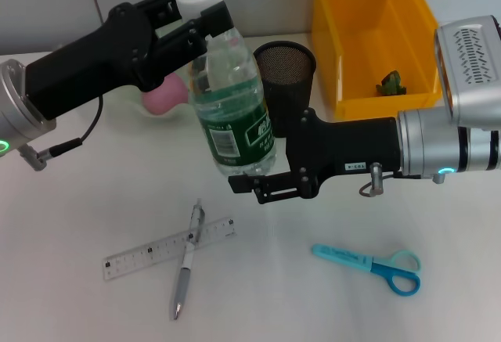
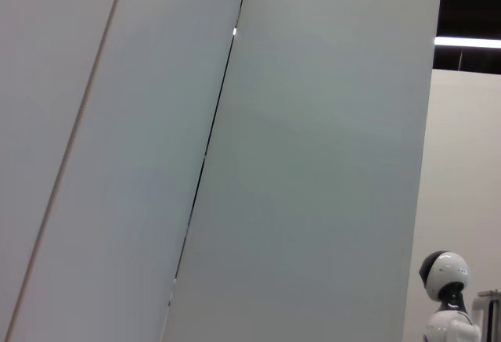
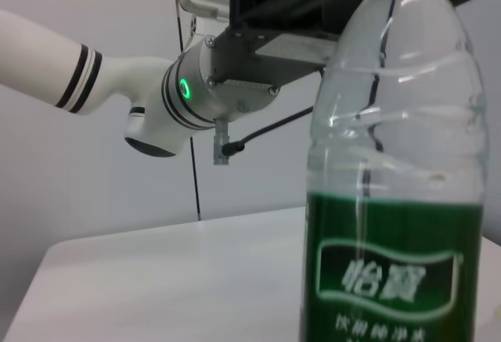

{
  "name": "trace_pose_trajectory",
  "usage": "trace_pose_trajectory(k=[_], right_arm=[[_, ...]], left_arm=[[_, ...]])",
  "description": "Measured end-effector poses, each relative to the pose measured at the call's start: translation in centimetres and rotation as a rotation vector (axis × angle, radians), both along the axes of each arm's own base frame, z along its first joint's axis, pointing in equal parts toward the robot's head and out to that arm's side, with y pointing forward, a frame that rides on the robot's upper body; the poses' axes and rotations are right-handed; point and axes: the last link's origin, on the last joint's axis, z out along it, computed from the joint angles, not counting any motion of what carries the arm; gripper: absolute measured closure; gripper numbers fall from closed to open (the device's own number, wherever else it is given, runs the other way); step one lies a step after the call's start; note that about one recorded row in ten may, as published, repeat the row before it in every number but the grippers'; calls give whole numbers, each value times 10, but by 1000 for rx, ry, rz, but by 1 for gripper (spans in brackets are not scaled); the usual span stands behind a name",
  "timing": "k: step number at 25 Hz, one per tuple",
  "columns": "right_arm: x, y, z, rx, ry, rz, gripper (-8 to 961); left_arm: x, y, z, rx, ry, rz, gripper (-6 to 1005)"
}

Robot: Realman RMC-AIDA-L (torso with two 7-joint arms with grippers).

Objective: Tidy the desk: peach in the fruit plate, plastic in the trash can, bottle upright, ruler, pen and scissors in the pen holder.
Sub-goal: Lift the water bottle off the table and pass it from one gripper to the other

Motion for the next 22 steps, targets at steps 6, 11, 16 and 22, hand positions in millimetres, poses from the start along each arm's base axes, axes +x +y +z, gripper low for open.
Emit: trace_pose_trajectory(k=[6, 11, 16, 22], right_arm=[[4, 2, -1, 15, -13, -17, 190], [4, 2, 0, 18, -13, -19, 187], [4, 3, 1, 25, -10, -22, 185], [7, 2, 2, 29, -10, -34, 184]], left_arm=[[1, 1, 3, 12, -7, -1, 556], [0, 1, 3, 12, -7, 1, 556], [0, 0, 3, 12, -7, 1, 555], [-2, 0, 4, 14, -5, 5, 555]])
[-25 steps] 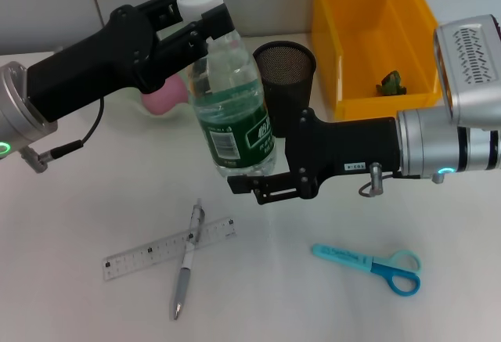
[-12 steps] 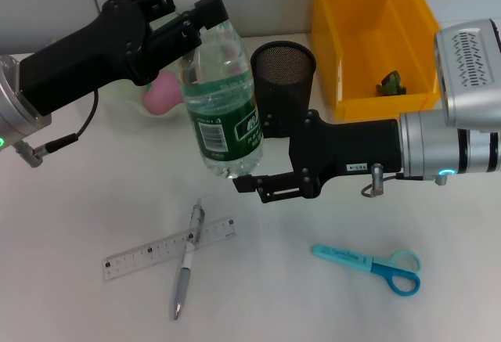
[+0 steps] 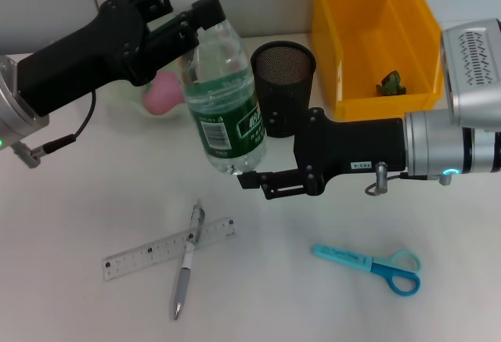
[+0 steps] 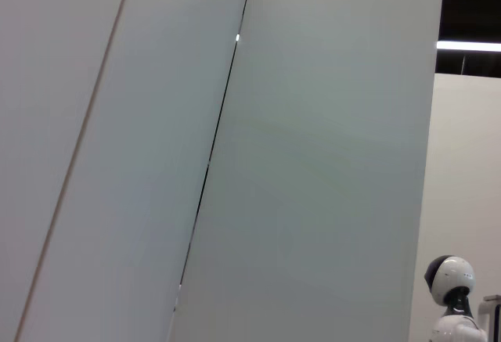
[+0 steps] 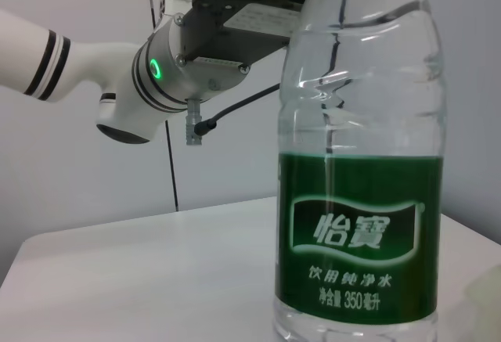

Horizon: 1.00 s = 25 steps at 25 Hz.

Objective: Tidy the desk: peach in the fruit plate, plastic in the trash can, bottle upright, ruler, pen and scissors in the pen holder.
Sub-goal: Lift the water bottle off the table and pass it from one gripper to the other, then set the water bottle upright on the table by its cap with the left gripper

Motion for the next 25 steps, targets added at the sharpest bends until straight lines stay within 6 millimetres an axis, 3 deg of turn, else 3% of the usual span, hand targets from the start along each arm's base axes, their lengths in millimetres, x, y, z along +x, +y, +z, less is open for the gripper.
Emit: trace_pose_trajectory(k=[13, 25], right_arm=[[18, -10, 4, 13, 12, -53, 185], [29, -15, 24, 157, 164, -109, 185]], left_arm=[[-15, 8, 12, 78, 9, 78, 556], [-34, 12, 24, 151, 27, 154, 556]])
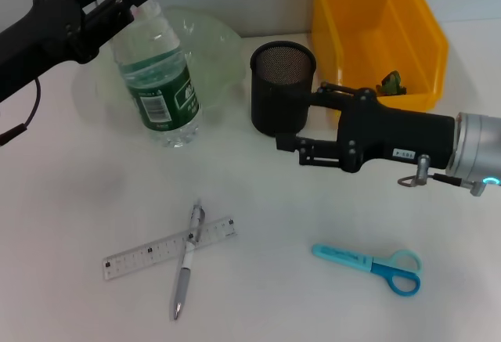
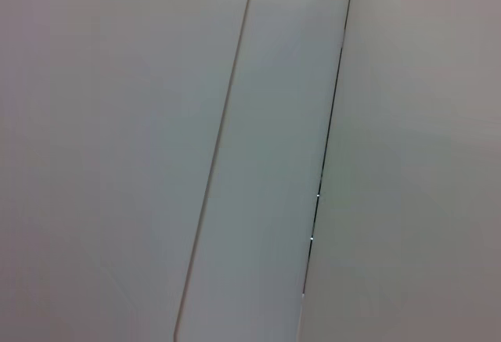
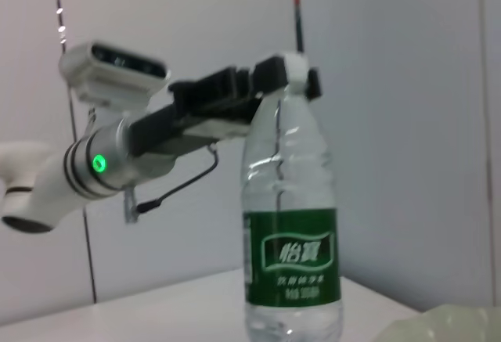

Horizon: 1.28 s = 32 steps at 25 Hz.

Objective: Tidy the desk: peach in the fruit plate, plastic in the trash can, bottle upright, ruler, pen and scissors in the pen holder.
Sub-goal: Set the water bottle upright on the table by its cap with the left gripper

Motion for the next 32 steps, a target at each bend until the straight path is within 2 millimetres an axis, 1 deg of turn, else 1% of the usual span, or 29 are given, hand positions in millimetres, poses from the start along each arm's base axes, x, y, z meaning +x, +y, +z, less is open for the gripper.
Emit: trace_pose_trajectory(k=[3, 9, 10, 16, 18, 23, 32], right_arm=[[2, 1, 4, 18, 8, -9, 184], [8, 6, 24, 108, 71, -45, 184], [9, 7, 26, 121, 81, -53, 184], [20, 7, 38, 193, 104, -98, 184], [20, 7, 38, 195, 105, -101, 184], [22, 6, 39, 197, 109, -104, 185], [24, 1, 37, 180, 104, -100, 184]], left_arm=[[-3, 0, 0, 11, 8, 14, 556], [-9, -1, -4, 35, 18, 39, 555], [-15, -1, -5, 64, 23, 72, 555], [-32, -3, -9, 126, 43, 143, 555], [-34, -4, -10, 134, 48, 153, 555], [-48, -8, -23, 193, 71, 201, 556], [-58, -3, -35, 241, 112, 280, 556]])
